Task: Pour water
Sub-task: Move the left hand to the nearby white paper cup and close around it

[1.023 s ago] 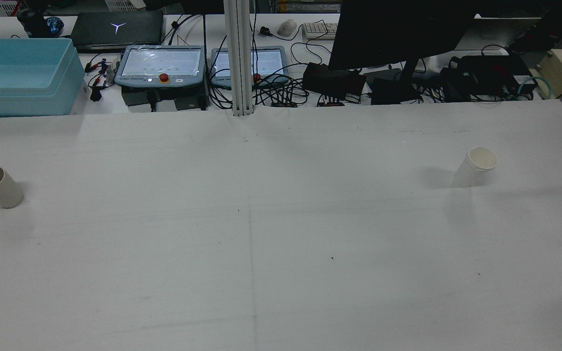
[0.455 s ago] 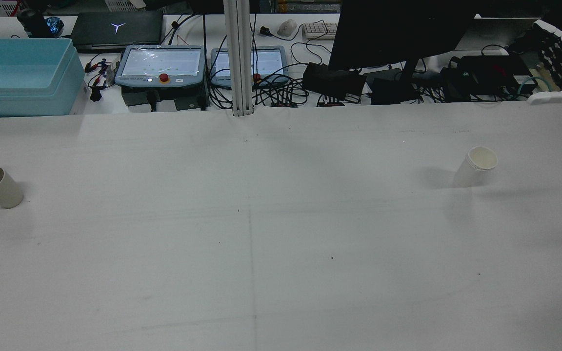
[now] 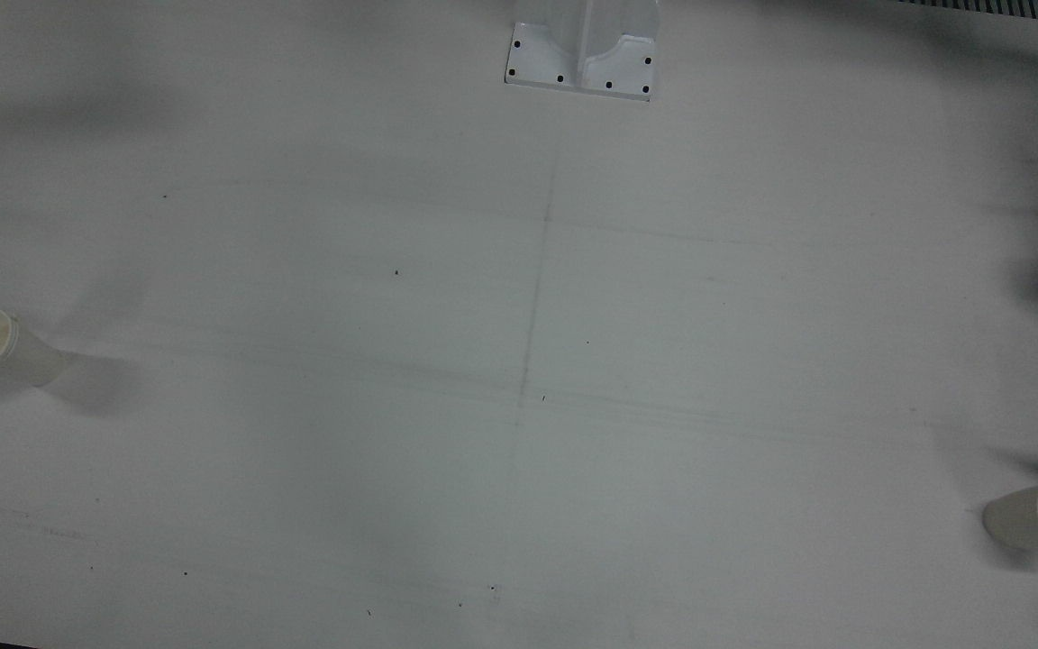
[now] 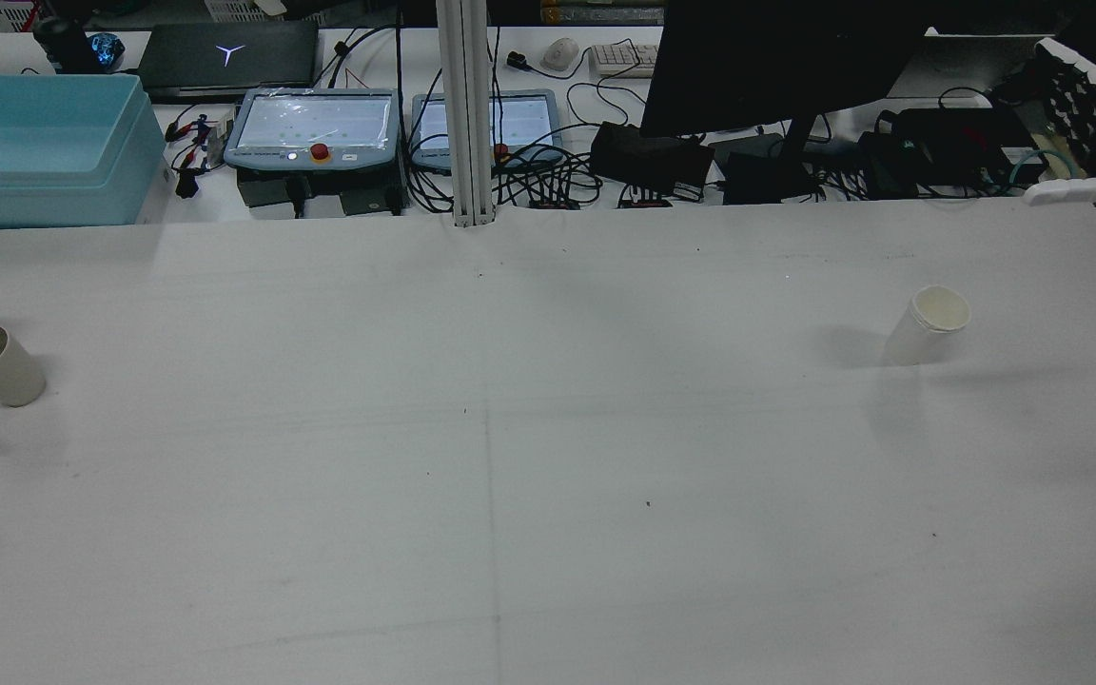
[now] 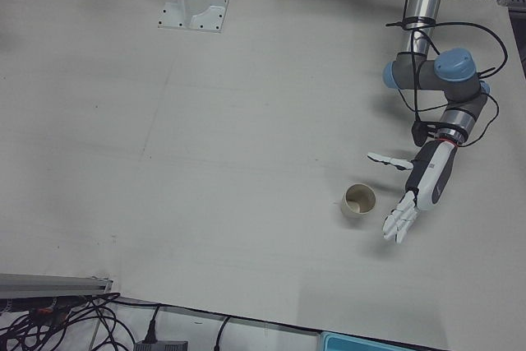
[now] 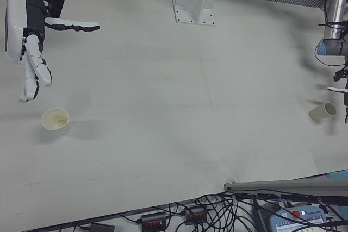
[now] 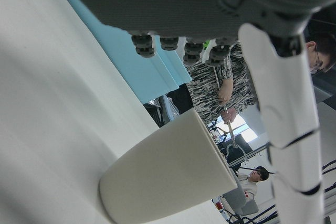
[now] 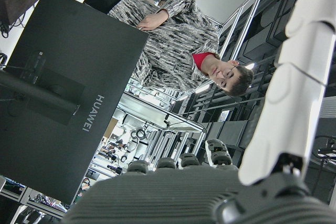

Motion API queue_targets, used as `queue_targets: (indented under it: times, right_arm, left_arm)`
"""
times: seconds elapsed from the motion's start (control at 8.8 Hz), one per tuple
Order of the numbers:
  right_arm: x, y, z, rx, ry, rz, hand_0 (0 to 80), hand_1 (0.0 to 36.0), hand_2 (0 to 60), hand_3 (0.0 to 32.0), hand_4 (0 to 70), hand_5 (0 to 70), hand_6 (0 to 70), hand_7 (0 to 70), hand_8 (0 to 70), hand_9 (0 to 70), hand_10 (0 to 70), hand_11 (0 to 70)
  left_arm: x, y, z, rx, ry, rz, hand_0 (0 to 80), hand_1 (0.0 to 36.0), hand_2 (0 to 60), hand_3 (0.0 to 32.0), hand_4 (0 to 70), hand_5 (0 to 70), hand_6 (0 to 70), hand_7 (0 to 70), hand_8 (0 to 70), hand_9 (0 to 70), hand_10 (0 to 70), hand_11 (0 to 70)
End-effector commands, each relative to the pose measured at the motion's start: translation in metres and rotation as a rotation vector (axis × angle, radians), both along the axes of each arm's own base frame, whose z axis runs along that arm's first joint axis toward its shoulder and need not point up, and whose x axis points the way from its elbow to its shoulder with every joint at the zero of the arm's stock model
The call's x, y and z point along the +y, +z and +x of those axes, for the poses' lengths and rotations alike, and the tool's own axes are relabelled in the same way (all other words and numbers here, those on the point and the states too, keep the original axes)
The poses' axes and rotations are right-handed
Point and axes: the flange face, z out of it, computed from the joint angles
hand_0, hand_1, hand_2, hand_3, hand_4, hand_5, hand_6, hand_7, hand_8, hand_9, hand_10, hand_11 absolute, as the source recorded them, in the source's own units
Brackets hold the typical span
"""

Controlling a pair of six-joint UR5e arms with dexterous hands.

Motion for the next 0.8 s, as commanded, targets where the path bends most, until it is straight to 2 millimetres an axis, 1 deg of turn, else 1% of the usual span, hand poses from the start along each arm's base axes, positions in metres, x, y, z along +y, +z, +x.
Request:
queue_targets:
  times: [0.0,0.11,0.34,0.45,0.57,0.68]
  right_arm:
    - [0.000,0.000,0.000,0.002,0.000,-0.002,52.6,18.8,1.3,0.0,2.4,10.4,1.2,4.3,0.0,0.1,0.0,0.0]
    - [0.000,0.000,0.000,0.002,0.000,-0.002,52.7,18.8,1.4,0.0,2.5,10.6,1.3,4.4,0.0,0.0,0.0,0.0]
    - [0.000,0.000,0.000,0.002,0.000,-0.002,52.6,18.8,1.2,0.0,2.5,10.7,1.4,4.4,0.0,0.0,0.0,0.0]
    - [0.000,0.002,0.000,0.005,0.000,-0.005,52.6,18.8,1.4,0.0,2.6,10.9,1.4,4.5,0.0,0.1,0.0,0.0]
    - [0.000,0.002,0.000,0.007,0.001,-0.006,52.5,18.8,1.2,0.0,2.6,10.7,1.4,4.4,0.0,0.0,0.0,0.0]
    - [0.000,0.003,0.001,0.009,0.003,-0.007,52.4,18.7,1.2,0.0,2.5,10.5,1.3,4.4,0.0,0.0,0.0,0.0]
  left_arm:
    - [0.001,0.006,0.042,0.006,0.007,-0.003,50.9,18.5,20.5,1.6,12.6,0.0,4.3,7.2,2.3,3.8,3.9,7.8]
    - [-0.006,0.007,0.050,0.008,0.006,-0.006,50.9,18.4,20.0,1.6,12.4,0.0,4.3,7.2,2.2,3.8,3.9,7.7]
    - [-0.016,0.001,0.057,0.012,0.008,0.002,50.3,17.3,18.1,1.2,12.4,0.0,4.1,7.0,2.0,3.4,3.7,7.3]
    - [-0.022,-0.004,0.061,0.009,0.005,0.013,50.2,16.6,16.6,0.8,12.6,0.0,4.2,7.1,1.9,3.4,3.6,7.1]
    - [-0.026,-0.005,0.063,0.006,0.005,0.015,49.7,15.3,13.7,0.0,13.2,0.0,4.5,7.5,1.9,3.6,3.6,7.1]
    - [-0.033,-0.004,0.067,0.005,0.003,0.012,49.3,14.2,11.3,0.0,13.5,0.0,4.7,7.8,2.0,3.9,3.7,7.1]
